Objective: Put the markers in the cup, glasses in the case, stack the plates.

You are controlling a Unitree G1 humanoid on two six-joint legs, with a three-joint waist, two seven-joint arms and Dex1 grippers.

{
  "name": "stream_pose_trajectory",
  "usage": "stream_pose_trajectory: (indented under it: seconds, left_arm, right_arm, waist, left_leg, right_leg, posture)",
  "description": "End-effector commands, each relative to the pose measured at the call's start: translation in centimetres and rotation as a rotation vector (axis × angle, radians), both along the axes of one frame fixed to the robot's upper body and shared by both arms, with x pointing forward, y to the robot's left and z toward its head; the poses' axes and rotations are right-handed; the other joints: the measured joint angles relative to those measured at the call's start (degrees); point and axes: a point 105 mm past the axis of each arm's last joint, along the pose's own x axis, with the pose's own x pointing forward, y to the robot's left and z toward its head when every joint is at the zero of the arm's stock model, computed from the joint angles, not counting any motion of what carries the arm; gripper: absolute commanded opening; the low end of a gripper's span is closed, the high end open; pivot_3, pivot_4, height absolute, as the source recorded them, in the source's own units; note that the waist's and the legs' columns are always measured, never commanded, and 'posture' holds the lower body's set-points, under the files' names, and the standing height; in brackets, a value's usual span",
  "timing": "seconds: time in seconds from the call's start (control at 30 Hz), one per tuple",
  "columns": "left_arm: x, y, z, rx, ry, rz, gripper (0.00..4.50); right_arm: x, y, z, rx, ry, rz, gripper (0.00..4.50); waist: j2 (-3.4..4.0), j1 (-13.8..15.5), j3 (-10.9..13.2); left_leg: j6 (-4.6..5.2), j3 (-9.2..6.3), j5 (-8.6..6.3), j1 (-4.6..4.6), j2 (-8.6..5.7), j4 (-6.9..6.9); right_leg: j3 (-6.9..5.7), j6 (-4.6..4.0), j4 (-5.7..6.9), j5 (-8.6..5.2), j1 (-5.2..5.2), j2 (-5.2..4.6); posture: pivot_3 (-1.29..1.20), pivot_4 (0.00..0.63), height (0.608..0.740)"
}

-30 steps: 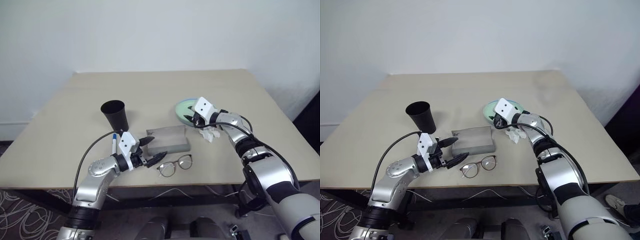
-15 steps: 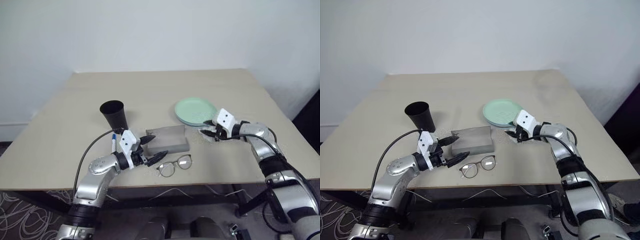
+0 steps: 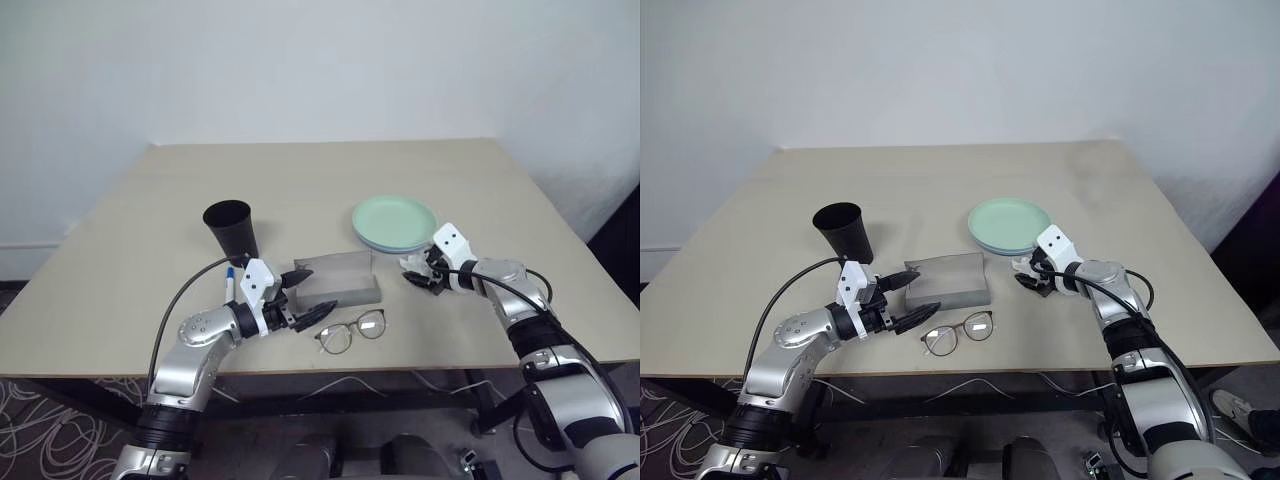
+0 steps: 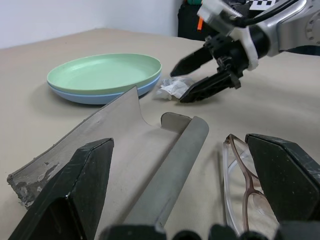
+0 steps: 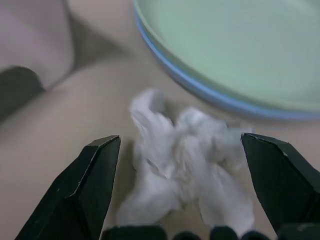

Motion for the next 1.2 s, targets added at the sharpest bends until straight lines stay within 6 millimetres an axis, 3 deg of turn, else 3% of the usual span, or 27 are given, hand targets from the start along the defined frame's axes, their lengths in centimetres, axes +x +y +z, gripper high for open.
stream_pose_trajectory:
  seconds: [0.03,0.07,0.17,0.5,0.67,0.83,1.1,1.2]
  left_arm:
    - [0.3,0.0,1.3,-0.002,-0.051,-0.002,4.5]
    - [0.3,0.0,1.3,-0.001,-0.051,-0.001,4.5]
    - [0.3,0.1,1.2,0.001,-0.05,0.001,4.5]
    - [0.3,-0.1,1.1,0.003,-0.05,0.001,4.5]
    - [0.3,0.0,1.1,0.004,-0.052,0.0,4.5]
    - [0.4,-0.1,1.1,0.005,-0.053,-0.004,4.5]
    - [0.6,-0.2,1.2,0.004,-0.059,-0.004,4.5]
    - [0.5,0.0,1.3,0.003,-0.063,0.007,4.5]
  right_arm:
    - [1.1,0.1,1.9,0.02,-0.044,-0.029,4.18]
    - [1.1,0.1,1.9,0.02,-0.043,-0.029,4.18]
    - [1.0,0.2,2.1,0.029,-0.036,-0.018,3.57]
    - [0.4,0.5,3.2,0.02,-0.069,0.061,0.04]
    - [-0.5,1.3,5.9,0.025,-0.151,0.213,0.04]
    - [1.3,1.9,8.6,0.028,-0.245,0.185,0.04]
    - [4.9,3.4,8.6,-0.01,-0.282,0.069,0.04]
    - [5.4,3.5,8.2,-0.01,-0.277,0.036,0.76]
  waist:
    - [0.0,-0.01,0.0]
    - [0.0,-0.02,0.0]
    - [0.0,-0.04,0.0]
    - [0.0,-0.03,0.0]
    - [0.01,-0.03,0.01]
    - [0.0,-0.08,0.01]
    - [0.0,-0.03,0.01]
    - [0.0,0.0,0.01]
  left_leg:
    - [0.0,0.0,0.0,0.0,0.0,0.0]
    - [0.0,0.0,0.0,0.01,0.0,0.0]
    - [0.0,0.0,0.0,0.01,0.0,0.0]
    - [0.0,0.0,0.0,0.0,0.0,0.0]
    - [0.01,-0.01,0.0,-0.06,0.0,0.01]
    - [0.01,-0.01,0.0,-0.05,0.01,0.0]
    - [0.0,-0.01,0.0,0.02,0.01,-0.03]
    - [0.0,-0.02,0.0,0.01,-0.01,-0.08]
  right_leg:
    - [0.0,0.0,0.0,0.0,0.01,0.0]
    - [0.0,0.0,0.0,0.0,0.01,0.0]
    - [0.0,0.0,0.0,0.0,0.02,0.0]
    - [-0.01,0.0,0.0,0.0,0.01,0.0]
    - [-0.03,0.02,-0.03,-0.01,0.02,-0.02]
    - [-0.01,0.01,-0.02,-0.01,0.03,-0.01]
    - [-0.04,0.0,-0.05,-0.01,-0.01,0.01]
    - [-0.05,0.04,-0.08,0.01,-0.02,0.01]
  posture:
    - [0.0,0.0,0.736]
    - [0.0,0.0,0.736]
    - [0.0,0.0,0.736]
    - [0.0,0.0,0.736]
    - [0.0,0.0,0.736]
    - [0.0,0.0,0.736]
    - [0.0,0.0,0.736]
    - [0.0,0.0,0.736]
